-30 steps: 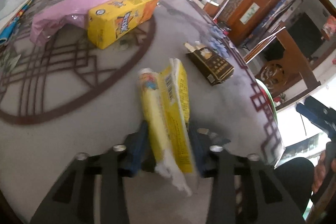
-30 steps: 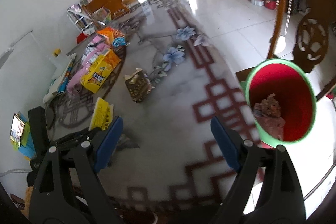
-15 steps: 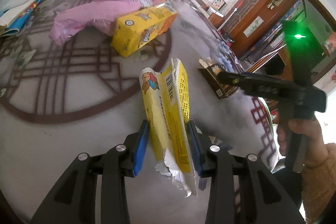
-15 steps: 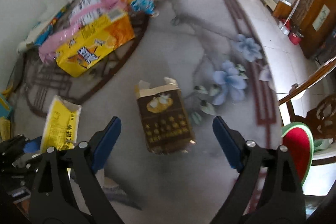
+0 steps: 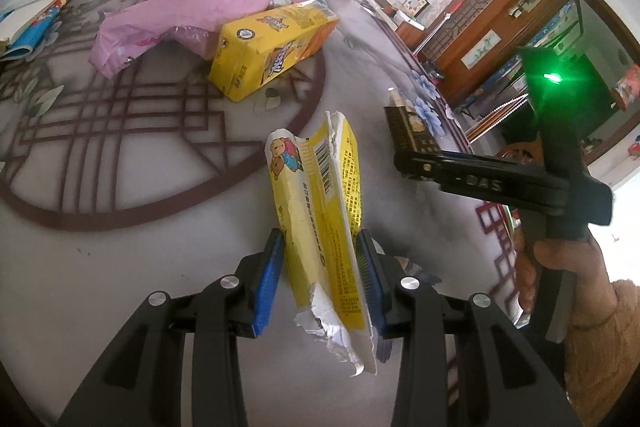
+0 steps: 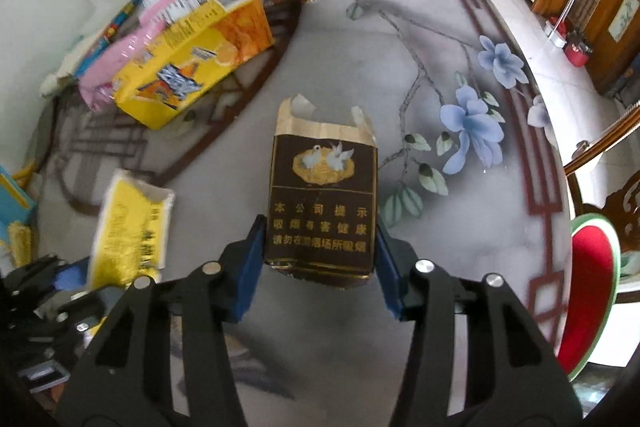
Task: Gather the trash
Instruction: 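Carry the yellow box and brown cigarette pack over the red bin, then open both tools to drop the box and cigarette pack into the bin, then grasp the purple plastic bag with the left tool while the right tool grasps the yellow drink carton, then carry the purple bag and yellow drink carton over the red bin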
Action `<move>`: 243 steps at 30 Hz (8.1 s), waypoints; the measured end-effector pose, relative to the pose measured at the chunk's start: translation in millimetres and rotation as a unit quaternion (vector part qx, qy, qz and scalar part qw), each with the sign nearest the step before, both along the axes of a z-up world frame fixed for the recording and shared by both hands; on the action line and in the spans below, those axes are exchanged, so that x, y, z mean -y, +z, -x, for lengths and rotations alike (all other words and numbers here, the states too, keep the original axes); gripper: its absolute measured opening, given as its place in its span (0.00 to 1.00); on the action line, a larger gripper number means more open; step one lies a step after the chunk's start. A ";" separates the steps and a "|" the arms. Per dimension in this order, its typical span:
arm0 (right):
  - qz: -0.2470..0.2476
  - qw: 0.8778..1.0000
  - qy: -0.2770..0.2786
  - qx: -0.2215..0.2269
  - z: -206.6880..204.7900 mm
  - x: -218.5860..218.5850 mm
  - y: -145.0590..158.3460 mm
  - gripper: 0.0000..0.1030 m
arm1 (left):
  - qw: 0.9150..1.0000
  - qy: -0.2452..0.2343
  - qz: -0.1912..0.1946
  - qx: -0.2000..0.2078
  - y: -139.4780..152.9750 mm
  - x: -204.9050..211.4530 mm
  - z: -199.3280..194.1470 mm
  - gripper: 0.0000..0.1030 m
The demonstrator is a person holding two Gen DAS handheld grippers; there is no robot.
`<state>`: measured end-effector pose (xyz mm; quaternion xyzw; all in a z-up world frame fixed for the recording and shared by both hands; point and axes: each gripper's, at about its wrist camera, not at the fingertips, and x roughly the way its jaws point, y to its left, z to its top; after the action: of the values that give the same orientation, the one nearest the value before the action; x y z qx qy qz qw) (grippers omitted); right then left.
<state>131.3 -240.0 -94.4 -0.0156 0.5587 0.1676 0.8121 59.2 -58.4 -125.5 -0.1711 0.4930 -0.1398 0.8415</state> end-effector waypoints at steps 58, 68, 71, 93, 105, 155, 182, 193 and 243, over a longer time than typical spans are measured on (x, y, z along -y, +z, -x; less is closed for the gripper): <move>-0.105 0.991 -0.048 0.071 73.0 44.1 49.0 0.48 | 0.999 0.003 0.040 0.034 8.2 1.4 2.9 0.32; -0.111 0.985 -0.047 0.127 107.9 83.1 88.0 0.48 | 0.997 -0.015 0.043 0.067 52.3 39.0 16.8 0.32; -0.119 0.982 -0.060 0.138 112.2 96.5 92.8 0.48 | 0.996 -0.027 0.042 0.075 63.8 53.4 20.0 0.32; -0.143 0.963 -0.183 0.137 140.2 211.7 72.8 0.48 | 0.990 -0.101 0.065 0.069 77.1 157.6 6.7 0.32; -0.160 0.938 -0.274 0.140 153.9 285.4 56.5 0.48 | 0.985 -0.157 0.058 0.040 56.1 213.4 -12.0 0.32; -0.273 0.921 -0.252 0.117 116.0 249.7 57.5 0.83 | 0.986 -0.104 -0.082 0.104 64.6 123.9 -60.1 0.75; -0.277 0.951 -0.110 0.084 96.0 113.1 61.0 0.85 | 0.945 -0.043 -0.323 0.024 31.6 -42.5 -117.8 0.26; -0.213 0.972 -0.095 0.037 68.5 77.0 43.8 0.86 | 0.996 0.062 -0.071 0.010 37.9 -86.1 2.5 0.21; -0.048 0.999 0.022 0.011 53.1 -62.9 18.3 0.67 | 0.991 0.098 0.076 0.038 34.3 -108.4 11.5 0.21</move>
<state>78.2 -177.1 -76.1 0.0095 0.5402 0.2116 0.8144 47.7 50.1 -91.3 -0.2769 0.4289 -0.0999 0.8541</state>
